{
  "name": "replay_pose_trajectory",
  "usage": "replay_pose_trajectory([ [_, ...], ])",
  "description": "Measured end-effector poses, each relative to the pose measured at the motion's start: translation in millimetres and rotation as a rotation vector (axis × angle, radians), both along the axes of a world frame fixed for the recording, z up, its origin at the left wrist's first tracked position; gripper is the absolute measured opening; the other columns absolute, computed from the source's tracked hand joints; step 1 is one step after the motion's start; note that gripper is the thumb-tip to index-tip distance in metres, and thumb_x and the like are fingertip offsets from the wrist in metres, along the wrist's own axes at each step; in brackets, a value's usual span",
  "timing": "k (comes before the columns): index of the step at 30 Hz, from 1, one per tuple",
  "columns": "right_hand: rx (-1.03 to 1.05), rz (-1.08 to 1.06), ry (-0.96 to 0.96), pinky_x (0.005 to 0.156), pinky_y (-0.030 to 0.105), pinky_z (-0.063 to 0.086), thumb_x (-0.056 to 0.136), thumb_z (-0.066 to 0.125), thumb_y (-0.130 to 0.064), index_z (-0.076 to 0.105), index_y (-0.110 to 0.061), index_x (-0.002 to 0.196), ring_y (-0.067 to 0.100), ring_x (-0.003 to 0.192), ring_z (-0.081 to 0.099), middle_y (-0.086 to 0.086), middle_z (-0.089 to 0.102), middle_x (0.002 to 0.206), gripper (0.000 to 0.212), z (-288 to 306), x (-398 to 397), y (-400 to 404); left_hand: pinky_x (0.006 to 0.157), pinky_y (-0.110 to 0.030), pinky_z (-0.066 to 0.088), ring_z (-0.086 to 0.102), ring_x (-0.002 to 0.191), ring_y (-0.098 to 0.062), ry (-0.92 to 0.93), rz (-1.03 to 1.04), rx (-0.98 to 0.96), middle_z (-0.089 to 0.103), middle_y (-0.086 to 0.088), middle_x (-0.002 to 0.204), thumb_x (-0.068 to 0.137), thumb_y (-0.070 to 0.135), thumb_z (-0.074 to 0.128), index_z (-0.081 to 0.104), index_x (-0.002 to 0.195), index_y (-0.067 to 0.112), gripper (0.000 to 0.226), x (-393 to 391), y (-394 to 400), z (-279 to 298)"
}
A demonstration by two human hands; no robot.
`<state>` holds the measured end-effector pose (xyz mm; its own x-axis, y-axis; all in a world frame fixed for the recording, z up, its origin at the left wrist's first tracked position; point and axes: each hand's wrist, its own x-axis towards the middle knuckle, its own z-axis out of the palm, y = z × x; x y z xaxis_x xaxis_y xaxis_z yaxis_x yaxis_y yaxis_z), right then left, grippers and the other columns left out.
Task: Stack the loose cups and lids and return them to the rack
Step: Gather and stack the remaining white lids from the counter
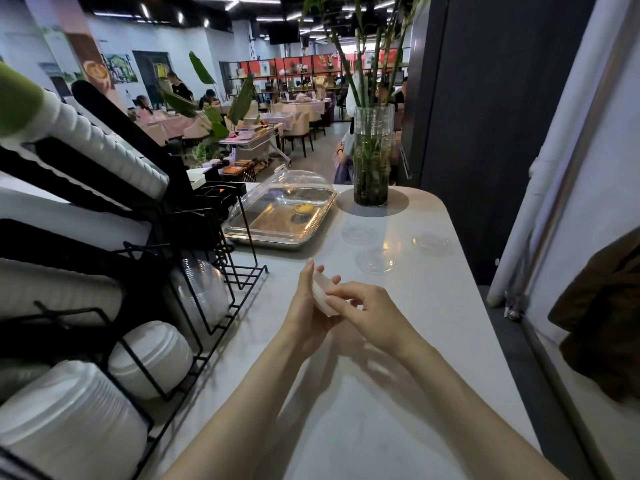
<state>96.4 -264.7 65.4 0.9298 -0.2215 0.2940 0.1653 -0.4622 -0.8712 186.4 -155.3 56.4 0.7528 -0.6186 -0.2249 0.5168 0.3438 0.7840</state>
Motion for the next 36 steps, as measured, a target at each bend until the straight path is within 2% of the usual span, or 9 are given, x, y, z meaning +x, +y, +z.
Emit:
replay_pose_trajectory([
  [3,0.004,0.010,0.038,0.078,0.017,0.050,0.096,0.065,-0.027,0.077,-0.026,0.111,0.008,0.093,0.069,-0.010,0.076,0.101,0.020,-3,-1,3,0.072,-0.041,0.063,0.078,0.078,-0.026,-0.032,0.013,0.018,0.057,-0.011,0.116,0.095,0.060,0.057,0.050,0.133,0.022,0.054,-2,5,-4],
  [6,-0.073,0.037,0.028,0.075,0.011,0.047,0.095,0.063,-0.034,0.076,-0.032,0.110,-0.002,0.091,0.068,-0.017,0.075,0.102,0.020,-2,-4,8,0.083,-0.046,0.061,0.076,0.081,-0.029,-0.028,0.048,0.071,0.060,-0.012,0.108,0.091,0.057,0.062,0.050,0.126,0.020,0.053,-4,8,-7],
  [11,-0.142,0.035,0.006,0.089,0.034,0.055,0.089,0.069,-0.030,0.074,-0.028,0.109,0.002,0.095,0.069,-0.014,0.076,0.100,0.021,1,-3,19,0.081,-0.046,0.060,0.073,0.083,-0.032,-0.029,0.119,0.073,0.068,-0.019,0.097,0.091,0.060,0.062,0.042,0.128,0.019,0.059,-7,17,-5],
  [14,-0.139,0.023,-0.013,0.086,0.038,0.056,0.091,0.067,-0.029,0.073,-0.025,0.105,0.003,0.089,0.070,-0.012,0.076,0.093,0.016,1,1,24,0.081,-0.041,0.061,0.078,0.079,-0.022,-0.084,0.114,0.137,0.078,-0.012,0.084,0.096,0.065,0.050,0.059,0.113,0.017,0.052,-9,28,-4],
  [16,-0.134,-0.011,-0.030,0.089,0.039,0.055,0.092,0.067,-0.029,0.071,-0.024,0.109,0.008,0.093,0.070,-0.009,0.075,0.096,0.018,-1,3,28,0.081,-0.033,0.059,0.078,0.086,-0.015,-0.114,0.066,0.183,0.080,-0.007,0.092,0.096,0.073,0.038,0.079,0.095,0.017,0.069,-12,36,-3],
  [19,-0.114,-0.058,-0.043,0.090,0.037,0.055,0.095,0.063,-0.032,0.065,-0.026,0.121,0.012,0.096,0.069,-0.004,0.075,0.101,0.026,-5,3,35,0.092,-0.032,0.055,0.076,0.105,-0.016,-0.097,0.059,0.174,0.080,-0.007,0.113,0.096,0.075,0.030,0.086,0.096,0.020,0.078,-19,52,-3],
  [23,-0.044,-0.109,-0.048,0.082,0.022,0.051,0.099,0.060,-0.026,0.063,-0.025,0.121,0.002,0.091,0.066,-0.008,0.072,0.096,0.023,-12,8,44,0.088,-0.034,0.063,0.068,0.122,-0.032,-0.042,0.194,0.135,0.068,-0.017,0.136,0.104,0.049,0.043,0.076,0.119,0.015,0.050,-26,69,-3],
  [27,0.120,-0.121,0.002,0.079,0.020,0.049,0.100,0.058,-0.028,0.062,-0.026,0.120,0.006,0.090,0.063,-0.009,0.068,0.096,0.021,-12,12,56,0.077,-0.036,0.065,0.069,0.108,-0.034,-0.056,0.275,0.132,0.056,-0.020,0.145,0.105,0.033,0.057,0.051,0.142,0.016,0.041,-29,85,-10],
  [36,0.526,-0.037,0.128,0.070,0.024,0.055,0.087,0.075,-0.011,0.063,-0.017,0.119,0.020,0.087,0.070,0.010,0.075,0.096,0.035,-4,19,100,0.069,-0.035,0.065,0.078,0.093,-0.028,-0.055,0.344,0.118,0.066,-0.020,0.132,0.101,0.041,0.061,0.049,0.137,0.011,0.048,-37,137,-16],
])
